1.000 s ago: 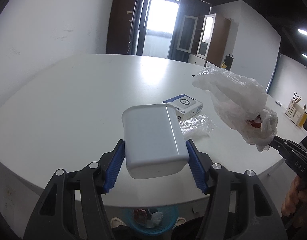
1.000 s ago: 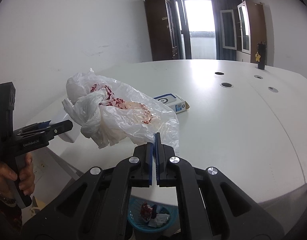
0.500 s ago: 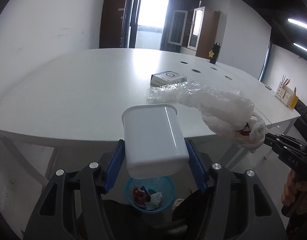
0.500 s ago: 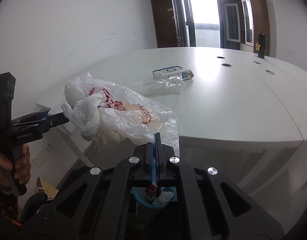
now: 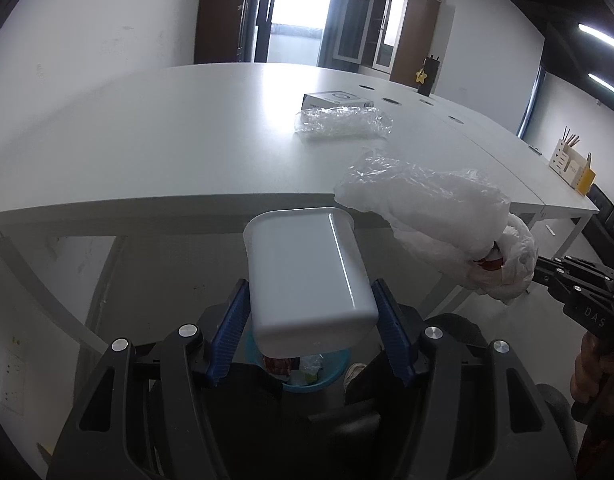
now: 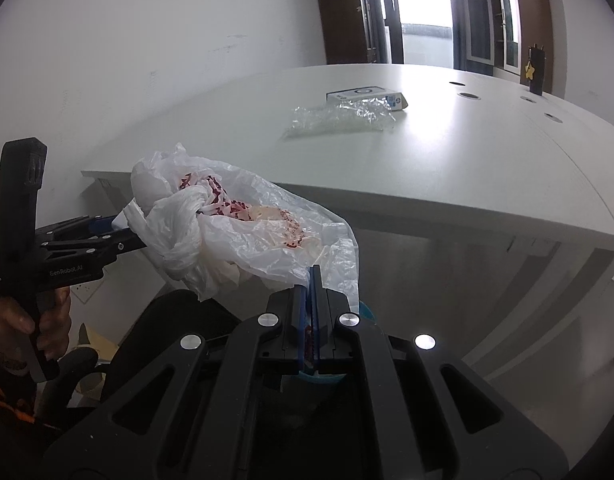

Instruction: Collect trash

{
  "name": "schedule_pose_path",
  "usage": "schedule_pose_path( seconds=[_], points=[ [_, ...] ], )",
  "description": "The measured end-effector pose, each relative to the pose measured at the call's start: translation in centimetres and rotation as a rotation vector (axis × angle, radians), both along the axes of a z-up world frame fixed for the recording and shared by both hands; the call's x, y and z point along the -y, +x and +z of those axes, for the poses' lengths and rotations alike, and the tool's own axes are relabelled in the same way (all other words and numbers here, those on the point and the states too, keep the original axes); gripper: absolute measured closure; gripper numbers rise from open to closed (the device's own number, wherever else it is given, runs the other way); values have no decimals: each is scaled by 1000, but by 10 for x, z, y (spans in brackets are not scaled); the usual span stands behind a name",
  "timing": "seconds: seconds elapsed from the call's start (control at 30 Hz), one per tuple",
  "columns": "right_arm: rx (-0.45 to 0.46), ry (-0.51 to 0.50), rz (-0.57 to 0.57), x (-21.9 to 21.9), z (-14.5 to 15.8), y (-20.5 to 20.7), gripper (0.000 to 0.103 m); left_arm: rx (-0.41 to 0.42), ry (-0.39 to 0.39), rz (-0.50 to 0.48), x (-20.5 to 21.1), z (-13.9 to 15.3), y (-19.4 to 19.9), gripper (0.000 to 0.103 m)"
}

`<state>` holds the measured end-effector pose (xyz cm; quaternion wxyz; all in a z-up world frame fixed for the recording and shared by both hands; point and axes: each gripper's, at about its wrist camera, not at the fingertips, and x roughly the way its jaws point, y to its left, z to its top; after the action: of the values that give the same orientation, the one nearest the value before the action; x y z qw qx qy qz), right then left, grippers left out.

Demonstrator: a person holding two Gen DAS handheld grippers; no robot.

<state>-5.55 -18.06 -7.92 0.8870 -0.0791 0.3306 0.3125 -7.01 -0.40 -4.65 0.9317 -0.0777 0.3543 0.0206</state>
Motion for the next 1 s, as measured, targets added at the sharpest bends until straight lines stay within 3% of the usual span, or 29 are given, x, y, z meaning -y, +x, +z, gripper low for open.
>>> schedule_pose_path(
  seconds=[0.47,1.0],
  points=[
    [-164,-45,-45,-11,-77,27,101,-119,-34,39,-10,-64,14,42],
    [-302,-102,-159,-30,-165,85,101,-178,-52,33,-13,-97,44,42]
  ],
)
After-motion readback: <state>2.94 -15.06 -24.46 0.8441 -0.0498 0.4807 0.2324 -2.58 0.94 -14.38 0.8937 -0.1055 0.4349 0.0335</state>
